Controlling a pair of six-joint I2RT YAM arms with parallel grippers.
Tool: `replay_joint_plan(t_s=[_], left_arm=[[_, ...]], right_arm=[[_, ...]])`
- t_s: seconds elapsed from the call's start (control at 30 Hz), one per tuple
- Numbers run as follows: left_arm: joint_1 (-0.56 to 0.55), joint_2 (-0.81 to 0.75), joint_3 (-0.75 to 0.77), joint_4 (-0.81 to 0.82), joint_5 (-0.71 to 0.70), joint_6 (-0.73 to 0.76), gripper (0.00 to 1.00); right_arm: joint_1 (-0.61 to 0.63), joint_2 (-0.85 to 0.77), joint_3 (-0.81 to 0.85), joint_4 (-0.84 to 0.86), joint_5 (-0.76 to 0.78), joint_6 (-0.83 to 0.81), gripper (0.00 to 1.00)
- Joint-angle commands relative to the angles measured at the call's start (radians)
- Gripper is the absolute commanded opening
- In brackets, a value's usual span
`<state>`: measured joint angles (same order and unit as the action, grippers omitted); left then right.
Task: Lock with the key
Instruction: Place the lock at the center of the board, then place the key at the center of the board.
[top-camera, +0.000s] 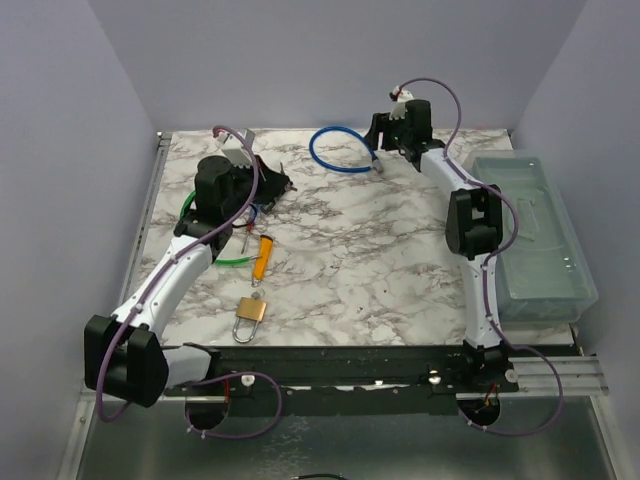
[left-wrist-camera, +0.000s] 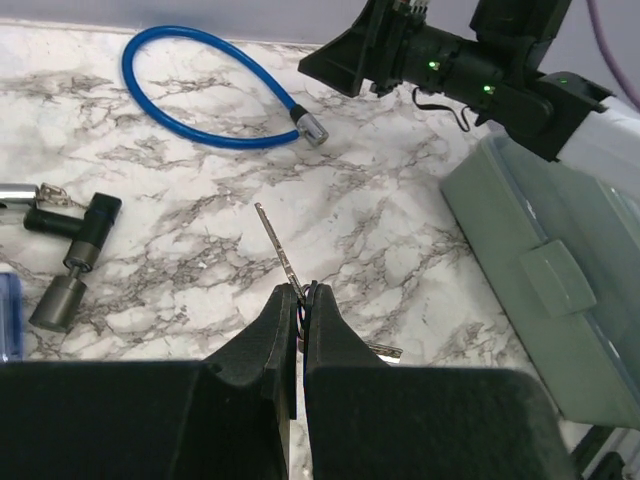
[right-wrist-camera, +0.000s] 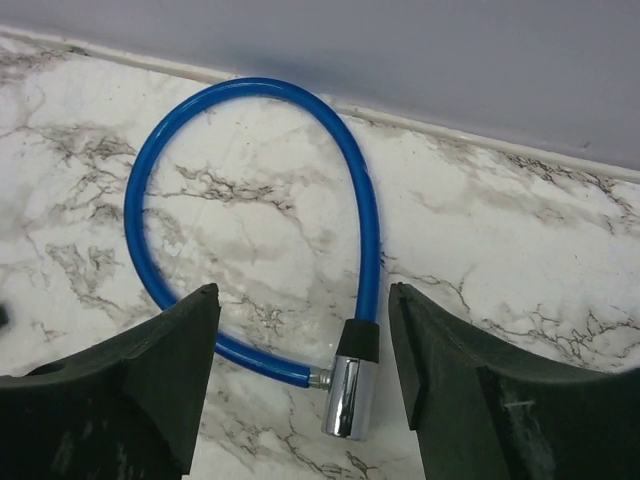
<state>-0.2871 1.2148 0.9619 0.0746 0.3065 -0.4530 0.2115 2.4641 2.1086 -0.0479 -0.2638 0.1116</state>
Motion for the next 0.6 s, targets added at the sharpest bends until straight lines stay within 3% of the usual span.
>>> replay_joint_plan(t_s=[0.0, 0.2, 0.57], left_arm=[[0.007, 0.091, 0.102, 0.039, 0.044, 0.142, 0.00], [0.009, 0.312, 0.286, 0.045, 0.085, 0.214, 0.00], [0.009, 0.861, 0.780, 0.101, 0.169, 0.234, 0.00]], right_arm=[[0.004, -0.184, -0.042, 0.008, -0.125, 0.002, 0.77], [0.005, -0.461, -0.301, 0.030, -0.263, 0.031, 0.99], [0.004, -0.876, -0.642, -0.083, -0.346, 0.040, 1.00]])
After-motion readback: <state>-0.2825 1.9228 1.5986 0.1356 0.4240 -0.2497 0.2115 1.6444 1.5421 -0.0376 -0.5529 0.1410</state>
